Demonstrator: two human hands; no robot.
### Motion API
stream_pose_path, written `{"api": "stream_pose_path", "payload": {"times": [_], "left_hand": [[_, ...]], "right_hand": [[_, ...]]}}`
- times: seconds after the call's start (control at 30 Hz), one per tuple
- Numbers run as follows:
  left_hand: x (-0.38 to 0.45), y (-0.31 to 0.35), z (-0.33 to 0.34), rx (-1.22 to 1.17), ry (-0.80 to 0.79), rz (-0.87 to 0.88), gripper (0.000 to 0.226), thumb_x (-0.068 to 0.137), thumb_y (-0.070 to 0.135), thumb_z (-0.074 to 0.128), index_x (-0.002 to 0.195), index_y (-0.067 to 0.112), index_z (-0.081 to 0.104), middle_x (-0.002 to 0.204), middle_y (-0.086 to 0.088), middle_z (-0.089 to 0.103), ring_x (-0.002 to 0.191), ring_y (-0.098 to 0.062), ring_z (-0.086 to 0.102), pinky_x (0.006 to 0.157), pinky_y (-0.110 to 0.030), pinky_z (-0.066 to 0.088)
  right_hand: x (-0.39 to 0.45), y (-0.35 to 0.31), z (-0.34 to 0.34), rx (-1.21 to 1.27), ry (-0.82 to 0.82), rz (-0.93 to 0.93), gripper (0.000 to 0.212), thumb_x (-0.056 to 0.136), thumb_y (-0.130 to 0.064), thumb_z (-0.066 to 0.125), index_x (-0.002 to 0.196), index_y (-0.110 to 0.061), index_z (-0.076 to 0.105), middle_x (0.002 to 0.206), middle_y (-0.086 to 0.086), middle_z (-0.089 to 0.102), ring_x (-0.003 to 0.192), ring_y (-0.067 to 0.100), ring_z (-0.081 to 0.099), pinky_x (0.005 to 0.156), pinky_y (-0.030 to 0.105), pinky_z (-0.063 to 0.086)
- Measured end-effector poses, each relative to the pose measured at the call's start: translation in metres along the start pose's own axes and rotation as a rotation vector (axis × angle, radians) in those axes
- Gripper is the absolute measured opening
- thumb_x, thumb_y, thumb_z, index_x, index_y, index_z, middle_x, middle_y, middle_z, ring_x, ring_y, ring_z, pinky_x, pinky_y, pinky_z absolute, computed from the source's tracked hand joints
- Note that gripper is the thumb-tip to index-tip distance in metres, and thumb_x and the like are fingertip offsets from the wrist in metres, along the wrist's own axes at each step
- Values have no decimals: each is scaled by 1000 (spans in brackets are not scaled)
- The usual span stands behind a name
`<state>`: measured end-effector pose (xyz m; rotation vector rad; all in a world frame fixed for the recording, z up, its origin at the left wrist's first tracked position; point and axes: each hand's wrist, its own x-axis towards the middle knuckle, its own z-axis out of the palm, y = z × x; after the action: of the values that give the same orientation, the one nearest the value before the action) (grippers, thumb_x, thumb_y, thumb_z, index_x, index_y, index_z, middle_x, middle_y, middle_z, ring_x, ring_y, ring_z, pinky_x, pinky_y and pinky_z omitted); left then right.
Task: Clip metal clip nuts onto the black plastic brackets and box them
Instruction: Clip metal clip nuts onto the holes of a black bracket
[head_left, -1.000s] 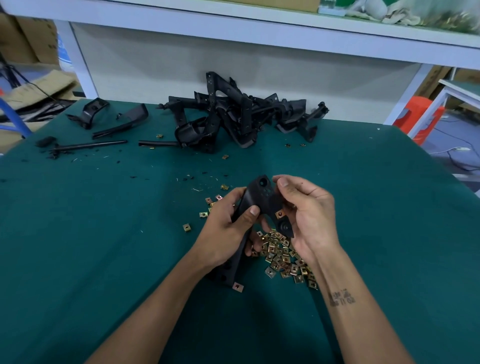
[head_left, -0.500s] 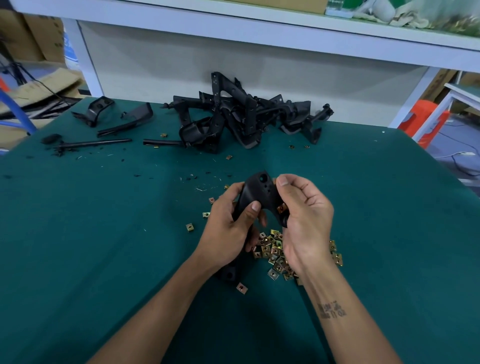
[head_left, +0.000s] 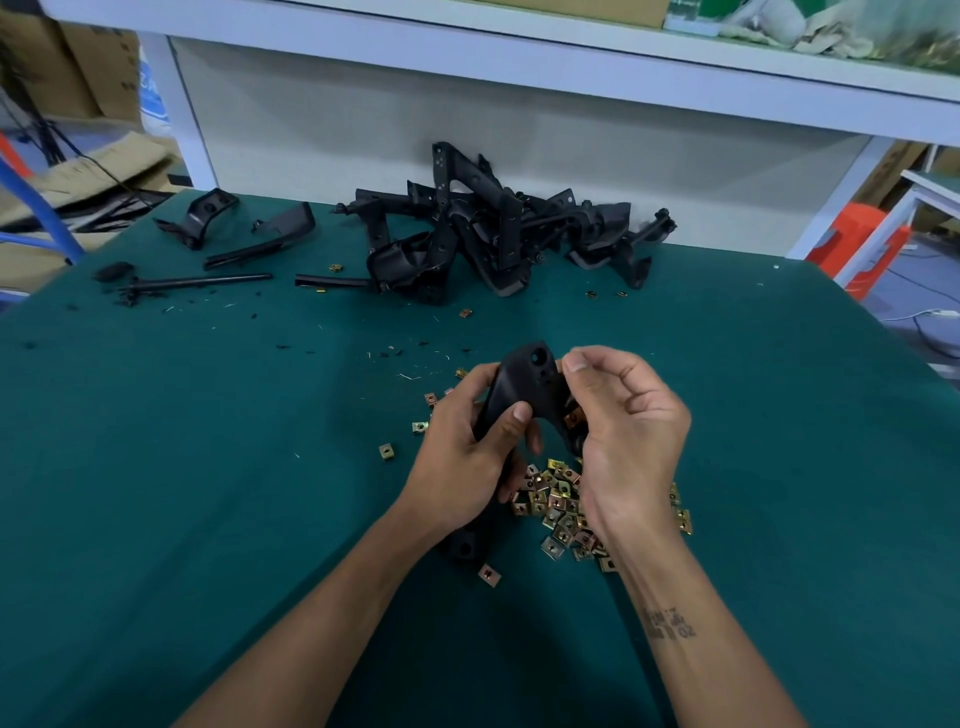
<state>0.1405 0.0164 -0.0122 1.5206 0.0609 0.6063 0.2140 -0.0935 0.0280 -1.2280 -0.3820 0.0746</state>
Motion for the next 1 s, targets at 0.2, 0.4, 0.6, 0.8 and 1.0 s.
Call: {"api": "stream_pose_path", "payload": {"times": [0.2,0.4,0.6,0.8,1.0], "left_hand": [[0,0,0,-21,-6,-16,19,107,17,51,123,6,50,78,-13,65,39,-27,49,39,-28,41],[1,-1,1,1,-6,-13,19,107,18,52,123,7,51,78,-12,66,38,-26,49,39,-27,40],[1,-2,1,-3,-10,-9,19,108,19,51,123,8,51,77,-11,65,38,-27,48,38,-28,39],[1,-3,0,0,6,-9,15,108,16,52,121,10,52,76,-13,64,37,-26,47,38,-27,38],[1,-7,-1,-3,3,-9,15,108,18,51,121,11,52,74,-9,64,38,-26,47,40,-27,38]], "right_hand": [[1,1,-1,-78,-27,-34,19,90,-12,77,81,-29,79,81,-1,77,79,9,72,73,18,55],[1,0,1,-27,14,33,13,92,-8,76,84,-18,75,78,-1,76,76,9,71,70,18,55],[-3,3,7,20,51,24,6,93,-6,73,88,-9,71,75,-4,76,74,6,71,70,15,54],[-2,8,8,-38,6,-24,21,93,-13,74,76,-25,72,73,-7,73,73,4,67,70,15,52],[-2,9,6,-118,-77,-69,41,91,-40,61,74,-2,61,72,-2,65,74,9,61,68,16,48]]}}
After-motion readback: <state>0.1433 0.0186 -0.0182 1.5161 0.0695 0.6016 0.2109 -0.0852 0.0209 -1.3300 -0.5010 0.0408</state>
